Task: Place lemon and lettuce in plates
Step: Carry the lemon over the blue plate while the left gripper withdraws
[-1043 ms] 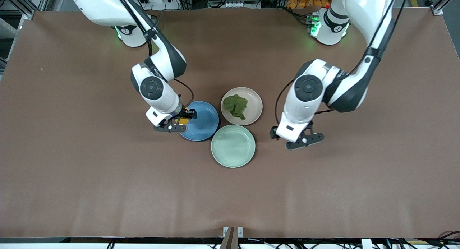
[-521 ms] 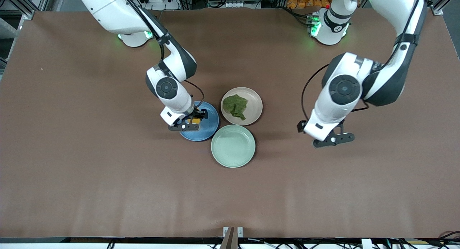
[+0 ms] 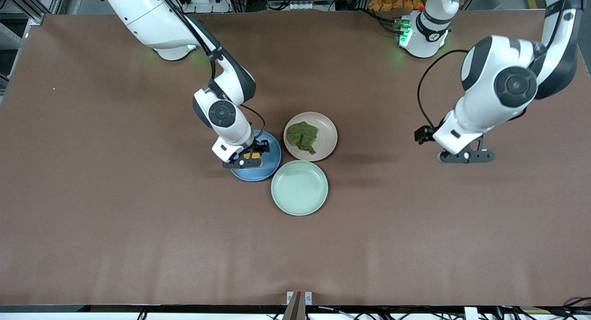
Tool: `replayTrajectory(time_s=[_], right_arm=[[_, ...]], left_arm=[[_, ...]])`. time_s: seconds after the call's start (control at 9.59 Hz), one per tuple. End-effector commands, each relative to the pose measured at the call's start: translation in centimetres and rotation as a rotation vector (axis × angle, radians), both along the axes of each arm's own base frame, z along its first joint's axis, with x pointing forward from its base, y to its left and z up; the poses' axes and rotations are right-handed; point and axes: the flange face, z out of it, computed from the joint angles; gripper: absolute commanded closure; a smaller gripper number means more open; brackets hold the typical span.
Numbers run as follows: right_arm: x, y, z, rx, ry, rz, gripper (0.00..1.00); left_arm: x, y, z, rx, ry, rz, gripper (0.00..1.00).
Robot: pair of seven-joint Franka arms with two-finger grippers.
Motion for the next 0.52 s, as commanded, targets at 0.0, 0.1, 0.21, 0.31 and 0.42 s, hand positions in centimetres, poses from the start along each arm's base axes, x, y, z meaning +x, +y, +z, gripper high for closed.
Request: replayTrajectory(time_s=[0.0, 0.1, 0.21, 0.31, 0.42], right_arm=[[0.7, -0.1, -0.7, 0.0, -0.02, 0.015, 0.51], [0.8, 0.0, -1.3, 0.008, -0.026, 0.016, 0.5], [0.8, -0.1, -1.8, 0.014, -0.031, 0.025, 0.49], [0.8, -0.2, -2.0, 0.011, -0.029, 0.023, 0.48], [0.8, -0.2, -2.1, 0.011, -0.028, 0.025, 0.46]], left_arm=[[-1.2, 1.7, 4.5, -0.062, -0.066, 0.046, 0.0], [-0.6, 2.1, 6.7, -0.072, -0.109, 0.049, 0.0], [-0.1, 2.0, 8.9, -0.077, -0.151, 0.043, 0.0], [0.0, 1.7, 10.2, -0.074, -0.175, 0.036, 0.0], [-0.3, 1.7, 11.3, -0.076, -0.188, 0.032, 0.0]])
